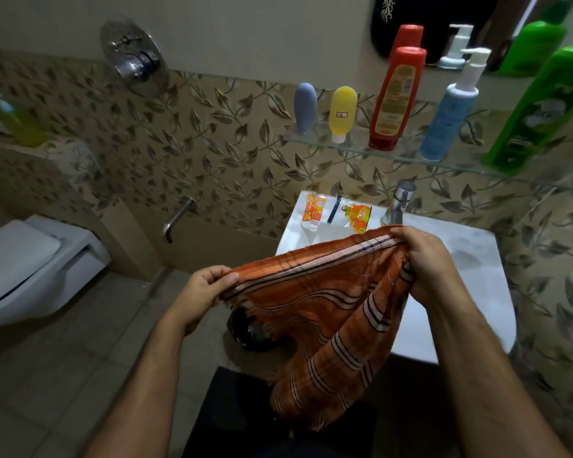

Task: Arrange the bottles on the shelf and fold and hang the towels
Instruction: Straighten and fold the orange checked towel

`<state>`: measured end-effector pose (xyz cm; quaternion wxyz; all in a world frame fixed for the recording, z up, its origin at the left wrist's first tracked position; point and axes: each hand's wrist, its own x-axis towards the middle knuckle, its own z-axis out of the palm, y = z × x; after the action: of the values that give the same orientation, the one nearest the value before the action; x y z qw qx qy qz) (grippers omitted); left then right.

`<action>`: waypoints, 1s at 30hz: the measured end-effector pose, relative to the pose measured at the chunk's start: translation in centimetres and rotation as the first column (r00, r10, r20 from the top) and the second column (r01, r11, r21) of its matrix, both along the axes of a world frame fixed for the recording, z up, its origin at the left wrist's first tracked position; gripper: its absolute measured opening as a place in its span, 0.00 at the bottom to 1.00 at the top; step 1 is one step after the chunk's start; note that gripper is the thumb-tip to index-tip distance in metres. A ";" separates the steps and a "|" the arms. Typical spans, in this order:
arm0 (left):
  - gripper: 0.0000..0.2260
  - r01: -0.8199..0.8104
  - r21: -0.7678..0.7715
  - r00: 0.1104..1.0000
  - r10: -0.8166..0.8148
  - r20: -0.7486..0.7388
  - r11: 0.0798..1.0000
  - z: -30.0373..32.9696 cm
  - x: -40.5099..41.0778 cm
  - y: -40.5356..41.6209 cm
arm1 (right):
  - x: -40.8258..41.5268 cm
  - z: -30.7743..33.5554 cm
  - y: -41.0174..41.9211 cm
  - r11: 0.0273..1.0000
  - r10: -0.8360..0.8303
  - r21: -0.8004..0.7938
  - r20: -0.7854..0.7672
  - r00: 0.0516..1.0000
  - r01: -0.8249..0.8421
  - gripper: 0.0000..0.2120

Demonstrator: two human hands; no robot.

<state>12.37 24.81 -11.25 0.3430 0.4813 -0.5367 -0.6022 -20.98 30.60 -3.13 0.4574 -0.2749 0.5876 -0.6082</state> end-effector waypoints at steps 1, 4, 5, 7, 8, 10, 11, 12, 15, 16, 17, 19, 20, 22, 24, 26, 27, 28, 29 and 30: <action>0.08 -0.063 0.018 0.996 0.064 -0.056 0.998 -0.1 -0.4 0.1 | 0.0 0.0 0.0 1.000 0.002 0.008 -0.013 1.000 -0.002 0.16; 0.04 -0.280 0.040 0.952 0.283 -0.117 0.959 -0.1 -1.7 -0.1 | -0.3 -0.3 -0.1 0.991 0.112 0.104 -0.233 0.966 -0.090 0.11; 0.03 -0.354 0.033 0.928 0.355 -0.115 0.935 0.0 -2.1 -0.2 | -0.1 -0.6 -0.2 0.984 0.157 0.132 -0.345 0.925 -0.118 0.12; 0.04 -0.462 -0.029 0.887 0.460 -0.042 0.887 0.4 -2.9 -0.5 | 0.8 -1.1 -0.6 0.982 0.182 0.135 -0.517 0.837 -0.130 0.12; 0.05 -0.489 -0.075 0.871 0.491 0.014 0.869 0.6 -3.2 -0.5 | 1.6 -1.2 -0.8 0.981 0.194 0.135 -0.563 0.803 -0.142 0.11; 0.07 -0.498 -0.162 0.851 0.516 0.096 0.852 1.3 -3.9 0.0 | 3.3 -1.5 -1.4 0.972 0.235 0.151 -0.621 0.748 -0.180 0.11; 0.08 -0.482 -0.195 0.854 0.508 0.116 0.854 1.6 -4.1 0.3 | 4.1 -1.8 -1.6 0.967 0.254 0.155 -0.641 0.724 -0.202 0.13; 0.08 -0.457 -0.231 0.861 0.493 0.129 0.859 1.8 -4.3 0.6 | 4.8 -2.0 -1.7 0.962 0.272 0.156 -0.658 0.702 -0.226 0.15; 0.03 -0.376 -0.252 0.908 0.409 0.095 0.892 2.3 -4.8 1.8 | 6.6 -2.3 -1.6 0.927 0.361 0.186 -0.679 0.639 -0.326 0.17; 0.07 -0.347 -0.227 0.925 0.372 0.073 0.910 2.5 -5.0 2.1 | 7.0 -2.3 -1.6 0.909 0.398 0.200 -0.680 0.616 -0.367 0.16; 0.13 -0.315 -0.205 0.942 0.332 0.055 0.927 2.7 -5.1 2.4 | 7.5 -2.3 -1.5 0.885 0.439 0.213 -0.681 0.587 -0.414 0.16; 0.25 -0.228 -0.220 0.966 0.248 0.068 0.949 2.9 -5.2 2.5 | 8.3 -2.0 -1.3 0.820 0.527 0.241 -0.673 0.520 -0.519 0.14; 0.29 -0.158 -0.245 0.979 0.185 0.091 0.957 3.0 -5.1 2.4 | 8.6 -1.9 -1.1 0.778 0.574 0.254 -0.658 0.487 -0.575 0.14; 0.32 0.032 -0.280 0.988 0.012 0.154 0.960 3.2 -4.7 2.3 | 9.0 -1.5 -0.7 0.695 0.652 0.277 -0.632 0.419 -0.664 0.12; 0.26 0.186 -0.271 0.971 -0.134 0.199 0.945 3.6 -4.5 2.5 | 9.2 -1.3 -0.5 0.654 0.679 0.297 -0.635 0.368 -0.696 0.12; 0.13 0.186 -0.288 0.964 -0.118 0.238 0.939 3.8 -4.5 2.6 | 9.1 -1.3 -0.2 0.653 0.675 0.304 -0.649 0.351 -0.693 0.12; 0.08 0.130 -0.323 0.965 -0.044 0.260 0.937 3.9 -4.4 2.6 | 9.0 -1.3 -0.1 0.662 0.669 0.300 -0.650 0.361 -0.686 0.10; 0.07 0.050 -0.360 0.959 0.056 0.279 0.931 3.9 -4.2 2.5 | 8.7 -1.3 0.2 0.676 0.665 0.296 -0.640 0.386 -0.674 0.08; 0.09 -0.038 -0.391 0.944 0.162 0.288 0.920 3.9 -3.9 2.3 | 8.3 -1.3 0.5 0.689 0.666 0.292 -0.615 0.422 -0.663 0.08; 0.11 -0.112 -0.413 0.921 0.251 0.299 0.904 4.0 -3.6 2.0 | 7.9 -1.3 0.8 0.696 0.677 0.296 -0.573 0.462 -0.654 0.10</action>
<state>8.79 26.82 -7.26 0.3872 0.5503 -0.6490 -0.3550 -13.12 31.44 -4.40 0.4311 -0.6646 0.5621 -0.2378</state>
